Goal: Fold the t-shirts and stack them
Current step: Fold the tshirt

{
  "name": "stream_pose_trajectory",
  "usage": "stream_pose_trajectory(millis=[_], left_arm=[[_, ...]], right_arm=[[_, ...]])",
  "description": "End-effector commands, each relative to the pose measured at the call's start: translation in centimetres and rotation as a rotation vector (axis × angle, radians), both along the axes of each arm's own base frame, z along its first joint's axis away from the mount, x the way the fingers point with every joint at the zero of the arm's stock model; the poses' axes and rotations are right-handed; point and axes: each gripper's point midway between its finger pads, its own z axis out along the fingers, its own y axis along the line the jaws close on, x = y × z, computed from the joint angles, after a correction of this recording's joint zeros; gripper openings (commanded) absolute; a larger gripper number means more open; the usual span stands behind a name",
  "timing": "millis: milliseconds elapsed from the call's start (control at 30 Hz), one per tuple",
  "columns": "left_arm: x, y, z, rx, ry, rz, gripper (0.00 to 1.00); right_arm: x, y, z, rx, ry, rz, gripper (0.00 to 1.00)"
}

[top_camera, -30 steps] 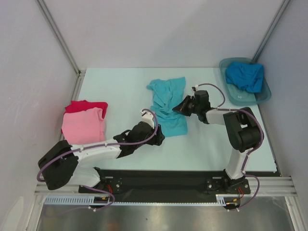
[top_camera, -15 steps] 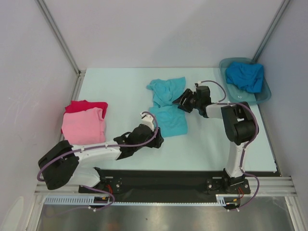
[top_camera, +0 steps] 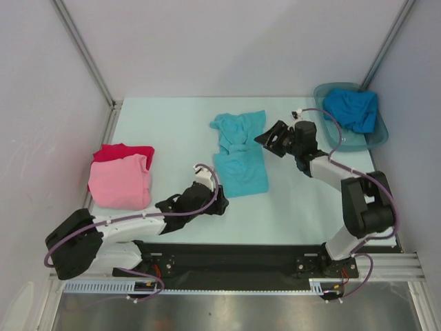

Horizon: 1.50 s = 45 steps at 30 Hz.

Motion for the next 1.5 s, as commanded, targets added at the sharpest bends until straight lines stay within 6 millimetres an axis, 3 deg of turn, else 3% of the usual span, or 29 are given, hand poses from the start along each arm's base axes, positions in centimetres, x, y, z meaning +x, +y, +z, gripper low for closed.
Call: stream_pose_trajectory(millis=[0,67,100,167,200,267,300,433,867,1167,1467], left_arm=[[0.3,0.9,0.8,-0.019,-0.038,0.049,0.65],[0.3,1.2,0.6,-0.019,-0.042,0.059,0.66],[0.3,1.4,0.5,-0.020,-0.042,0.063,0.66],[0.3,1.3,0.0,-0.036,-0.032,0.060,0.68],[0.5,1.5,-0.4,-0.055,-0.022,0.073,0.68],[0.7,1.5,-0.8,-0.088,-0.001,0.077,0.69],[0.7,1.5,-1.1,-0.109,0.006,0.081,0.69],[1.3,1.9,-1.6,-0.158,0.022,0.100,0.69],[2.9,2.5,-4.0,-0.305,0.087,0.141,0.68],[2.8,0.7,-5.8,-0.360,0.168,0.104,0.67],[3.3,-0.2,-6.2,-0.379,0.178,0.093,0.66]], right_arm=[[-1.7,-1.9,0.4,-0.057,-0.021,-0.039,0.65],[-2.9,-2.5,0.4,-0.069,-0.025,-0.048,0.65],[-4.0,-2.9,-1.0,-0.077,0.001,-0.050,0.65],[-4.9,-3.4,-1.6,-0.071,-0.001,-0.060,0.65],[-6.0,-3.8,-3.3,-0.081,0.035,-0.064,0.66],[-6.6,-4.0,-3.6,-0.074,0.028,-0.069,0.65],[-7.6,-4.2,-4.9,-0.080,0.053,-0.067,0.65],[-8.7,-4.6,-5.7,-0.082,0.052,-0.068,0.64],[-10.8,-5.2,-8.3,-0.098,0.085,-0.068,0.63],[-12.5,-5.0,-11.0,-0.070,0.138,-0.058,0.62],[-12.4,-3.5,-11.7,-0.059,0.150,-0.037,0.62]])
